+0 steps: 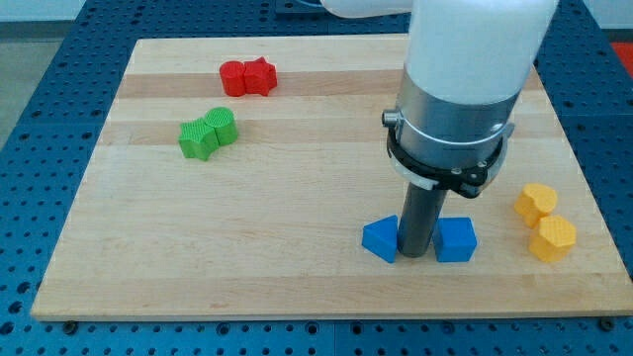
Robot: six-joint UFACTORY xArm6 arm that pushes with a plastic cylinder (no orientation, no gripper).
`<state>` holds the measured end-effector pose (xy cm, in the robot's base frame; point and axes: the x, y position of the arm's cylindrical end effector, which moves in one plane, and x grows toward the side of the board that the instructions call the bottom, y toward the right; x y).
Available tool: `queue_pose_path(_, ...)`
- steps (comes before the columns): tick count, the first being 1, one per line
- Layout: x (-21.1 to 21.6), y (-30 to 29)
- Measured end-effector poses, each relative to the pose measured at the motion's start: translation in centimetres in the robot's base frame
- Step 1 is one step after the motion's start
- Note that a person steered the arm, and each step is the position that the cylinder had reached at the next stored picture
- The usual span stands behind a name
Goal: Move blue triangle to the left side of the board
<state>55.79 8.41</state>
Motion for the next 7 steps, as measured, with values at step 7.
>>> queue_pose_path(7, 2.0, -5.7)
